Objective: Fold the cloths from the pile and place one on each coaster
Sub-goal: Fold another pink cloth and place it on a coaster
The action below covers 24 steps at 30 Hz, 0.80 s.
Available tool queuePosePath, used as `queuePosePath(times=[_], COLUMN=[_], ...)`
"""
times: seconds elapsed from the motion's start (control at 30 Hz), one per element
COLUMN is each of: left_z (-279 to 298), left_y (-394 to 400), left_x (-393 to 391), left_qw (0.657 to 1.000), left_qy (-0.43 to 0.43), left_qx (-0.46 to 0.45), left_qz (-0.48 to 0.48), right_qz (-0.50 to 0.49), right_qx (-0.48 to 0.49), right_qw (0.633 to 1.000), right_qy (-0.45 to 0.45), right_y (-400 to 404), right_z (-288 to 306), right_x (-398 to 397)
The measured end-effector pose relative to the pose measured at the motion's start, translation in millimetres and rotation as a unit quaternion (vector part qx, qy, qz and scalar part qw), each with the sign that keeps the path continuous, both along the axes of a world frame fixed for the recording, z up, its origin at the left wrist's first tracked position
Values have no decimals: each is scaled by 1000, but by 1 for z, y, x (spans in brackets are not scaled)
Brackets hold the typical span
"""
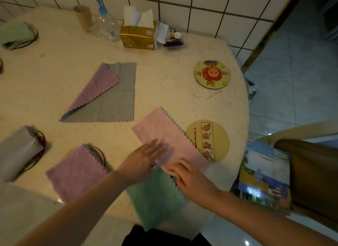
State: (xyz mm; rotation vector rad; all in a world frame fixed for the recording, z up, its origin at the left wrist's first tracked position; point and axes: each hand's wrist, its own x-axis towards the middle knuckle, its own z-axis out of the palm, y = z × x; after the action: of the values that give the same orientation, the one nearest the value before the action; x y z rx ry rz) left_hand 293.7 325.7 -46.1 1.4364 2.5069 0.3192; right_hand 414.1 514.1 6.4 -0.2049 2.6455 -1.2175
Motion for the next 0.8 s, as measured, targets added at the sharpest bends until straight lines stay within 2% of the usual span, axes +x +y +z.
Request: queuePosePath(times=[0.07, 0.2, 0.27, 0.33, 0.43, 0.5, 0.57, 0.67, 0.8], left_z=[-7, -20, -23, -27, -26, -21, -16, -9, -1], left_y=[9, 17, 17, 14, 10, 11, 12, 10, 10], left_x=[19, 36, 39, 40, 41, 41, 39, 34, 20], left_qw=[999, 996, 995, 994, 986, 981, 973, 949, 882], left_qy=[-44, -62, -60, -70, -146, -171, -201, -270, -379], left_qx=[16, 49, 66, 68, 56, 58, 68, 95, 133], left_qz=[-4, 35, 48, 49, 64, 75, 92, 133, 246], right_qz=[-12, 31, 62, 73, 150, 216, 257, 288, 235], right_qx=[-21, -26, 24, 116, 234, 277, 306, 327, 272], right_qw=[1000, 999, 997, 989, 959, 936, 915, 899, 932], right_qy=[3, 18, 23, 54, 58, 18, 49, 49, -32], right_y=[-3, 2, 17, 38, 63, 74, 83, 90, 83], right_z=[6, 14, 9, -5, -26, -33, -44, -52, -38], right_x=[-3, -10, -20, -34, -51, -57, -61, -70, -88])
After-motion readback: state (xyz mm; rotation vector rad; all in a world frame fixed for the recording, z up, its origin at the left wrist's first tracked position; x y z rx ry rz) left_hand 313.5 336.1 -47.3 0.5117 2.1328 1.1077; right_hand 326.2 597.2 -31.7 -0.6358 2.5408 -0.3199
